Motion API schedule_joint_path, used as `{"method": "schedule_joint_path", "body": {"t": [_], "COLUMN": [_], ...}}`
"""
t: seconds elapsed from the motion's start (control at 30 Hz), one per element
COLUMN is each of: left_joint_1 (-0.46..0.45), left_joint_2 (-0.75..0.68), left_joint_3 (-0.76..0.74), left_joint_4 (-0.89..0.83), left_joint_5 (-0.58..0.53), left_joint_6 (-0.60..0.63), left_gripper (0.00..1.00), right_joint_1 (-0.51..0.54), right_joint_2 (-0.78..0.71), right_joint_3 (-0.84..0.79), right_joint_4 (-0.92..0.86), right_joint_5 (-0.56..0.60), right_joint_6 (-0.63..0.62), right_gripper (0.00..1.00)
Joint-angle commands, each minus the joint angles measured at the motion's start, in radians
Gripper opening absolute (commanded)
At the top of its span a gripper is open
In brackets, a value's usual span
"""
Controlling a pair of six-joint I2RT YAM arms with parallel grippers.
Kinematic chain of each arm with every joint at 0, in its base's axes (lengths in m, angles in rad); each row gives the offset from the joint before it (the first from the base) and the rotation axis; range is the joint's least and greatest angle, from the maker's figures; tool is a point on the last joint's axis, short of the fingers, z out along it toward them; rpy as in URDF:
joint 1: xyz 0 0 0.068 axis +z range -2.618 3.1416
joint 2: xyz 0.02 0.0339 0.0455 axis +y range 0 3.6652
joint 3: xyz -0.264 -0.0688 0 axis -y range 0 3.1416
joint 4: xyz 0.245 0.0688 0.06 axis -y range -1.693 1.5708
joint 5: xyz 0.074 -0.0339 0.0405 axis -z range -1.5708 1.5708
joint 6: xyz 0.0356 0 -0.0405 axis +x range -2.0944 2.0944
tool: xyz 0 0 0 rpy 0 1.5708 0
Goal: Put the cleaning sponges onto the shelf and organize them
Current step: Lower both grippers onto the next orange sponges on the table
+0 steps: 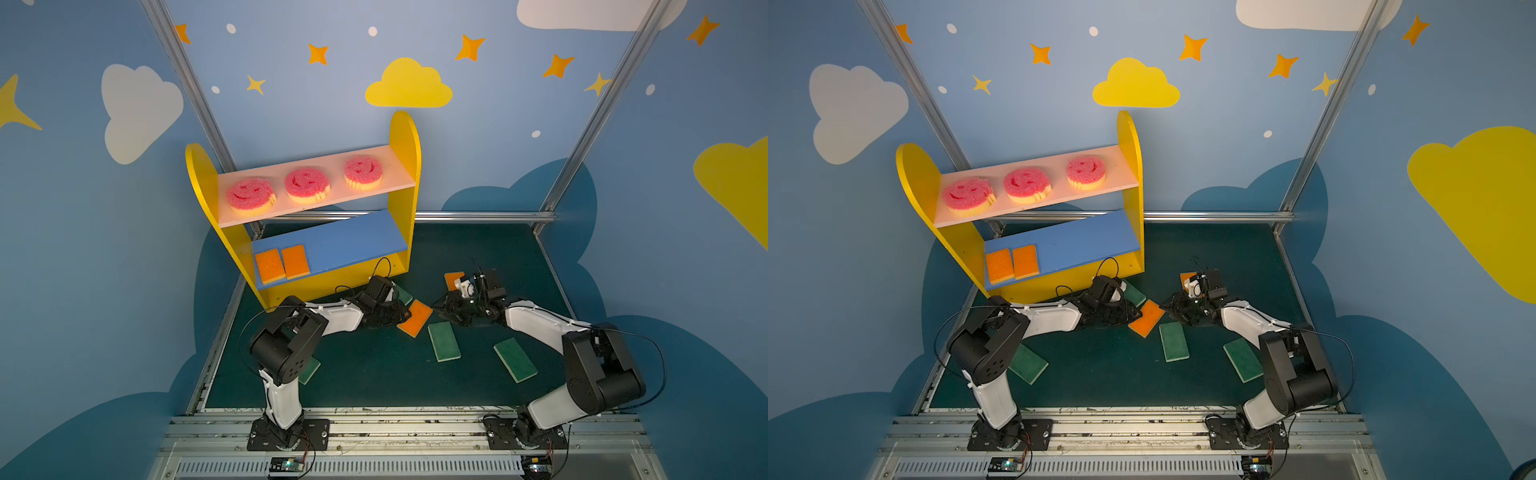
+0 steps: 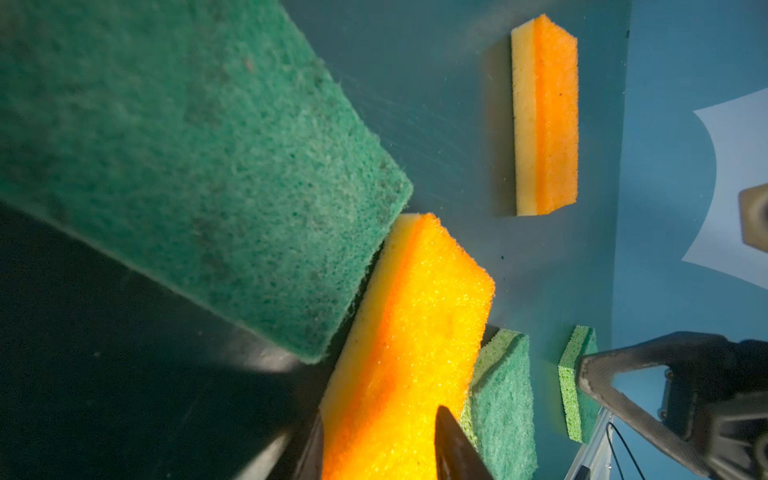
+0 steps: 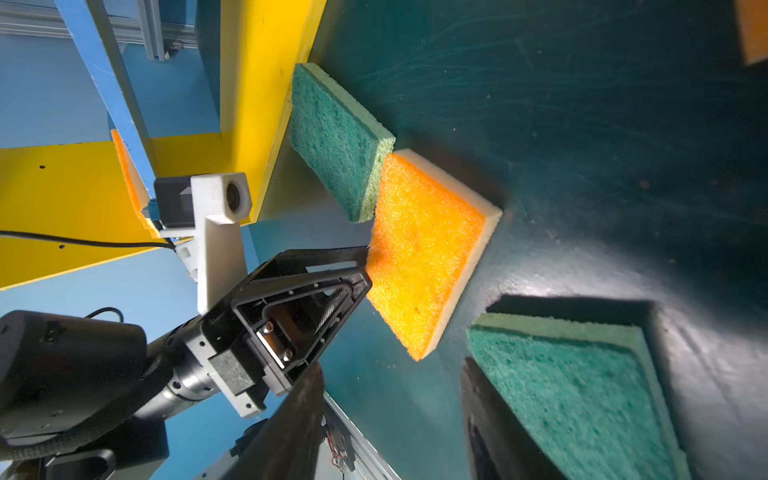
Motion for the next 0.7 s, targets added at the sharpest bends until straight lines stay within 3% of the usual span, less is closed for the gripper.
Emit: {"method": "schedule_joint_path", "body": {"t": [0.0,0.47,0.67], "left_joint_1": [-0.015,-0.042,-0.040], "left_joint_2": [0.005,0.045,-0.001], "left_joint_3": [-0.017,0.002,0.011], "left_joint_4": [0.015,0.043,0.012], "left_joint_5": [0.012,0.031,0.040], "left_joint_6": [0.000,-0.025,-0.011], "left_gripper": [0.40,0.04,0.03], "right_joint_1": [-0.006,-0.011,-0.016], "right_joint_2": [-0.026,-0.052,-0.059], "right_joint_3": [-0.009,-0.014,-0.019], "right_joint_4": [-0.026,-0.051,-0.058], "right_joint_5": [-0.013,-0.003,-0.007], "right_joint_6": [-0.021,-0.033,-0.050], "right_gripper": [0.52,0.52,0.54]}}
